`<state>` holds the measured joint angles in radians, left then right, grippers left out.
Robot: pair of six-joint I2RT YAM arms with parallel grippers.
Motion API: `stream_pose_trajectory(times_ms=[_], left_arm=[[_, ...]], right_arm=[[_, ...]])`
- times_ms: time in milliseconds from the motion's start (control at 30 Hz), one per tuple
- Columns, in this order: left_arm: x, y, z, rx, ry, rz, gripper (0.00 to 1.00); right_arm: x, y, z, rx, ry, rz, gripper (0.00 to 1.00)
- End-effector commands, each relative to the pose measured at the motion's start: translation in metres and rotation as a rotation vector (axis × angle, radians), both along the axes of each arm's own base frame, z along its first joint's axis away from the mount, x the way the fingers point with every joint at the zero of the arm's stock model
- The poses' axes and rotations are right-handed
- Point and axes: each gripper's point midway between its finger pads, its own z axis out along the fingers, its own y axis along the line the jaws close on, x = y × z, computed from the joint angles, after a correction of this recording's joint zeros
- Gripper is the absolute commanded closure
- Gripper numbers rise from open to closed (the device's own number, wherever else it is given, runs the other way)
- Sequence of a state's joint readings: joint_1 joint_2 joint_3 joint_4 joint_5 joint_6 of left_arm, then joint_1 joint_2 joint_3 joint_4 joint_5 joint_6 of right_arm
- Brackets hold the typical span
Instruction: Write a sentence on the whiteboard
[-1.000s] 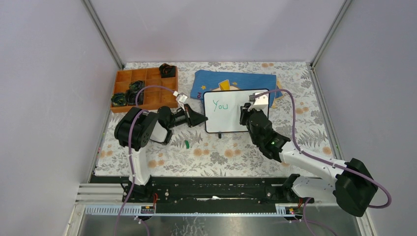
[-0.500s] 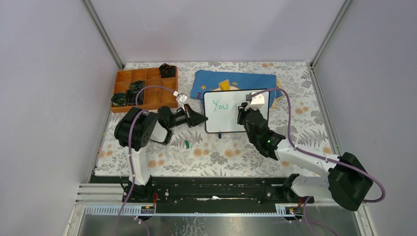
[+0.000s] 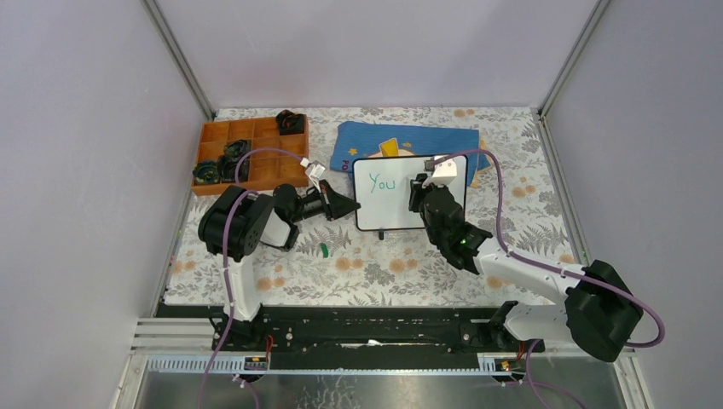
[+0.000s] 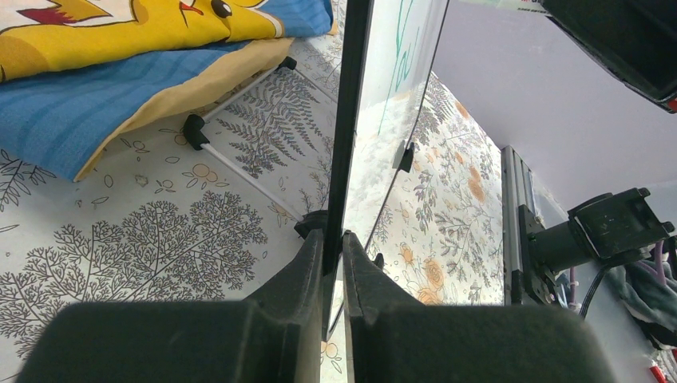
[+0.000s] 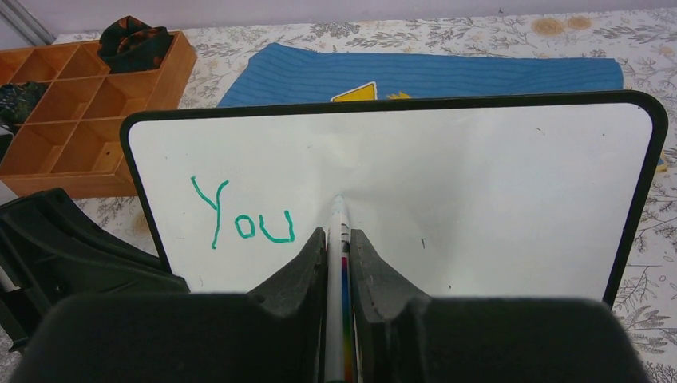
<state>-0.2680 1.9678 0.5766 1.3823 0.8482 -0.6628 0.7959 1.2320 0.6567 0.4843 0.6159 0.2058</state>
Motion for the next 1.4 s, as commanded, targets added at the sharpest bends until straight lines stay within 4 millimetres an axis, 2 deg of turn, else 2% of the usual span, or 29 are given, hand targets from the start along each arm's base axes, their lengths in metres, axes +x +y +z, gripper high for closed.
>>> stream_pose_trajectory(times_ms=[0, 867, 1367], left_arm=[[-0.01, -0.002, -0.019, 0.043, 0.061, -0.011, 1.0], [-0.011, -0.004, -0.018, 0.05, 0.058, -0.018, 1.0], [-0.012, -0.005, -0.018, 0.057, 0.058, -0.02, 1.0]], right_arm=[[0.011, 0.005, 0.034, 0.064, -0.073, -0.012, 1.0], [0.014, 0.019, 0.027, 0.049, -0.045, 0.045, 1.0], [-0.001, 0.017, -0.007, 0.021, 0.047, 0.082, 1.0]])
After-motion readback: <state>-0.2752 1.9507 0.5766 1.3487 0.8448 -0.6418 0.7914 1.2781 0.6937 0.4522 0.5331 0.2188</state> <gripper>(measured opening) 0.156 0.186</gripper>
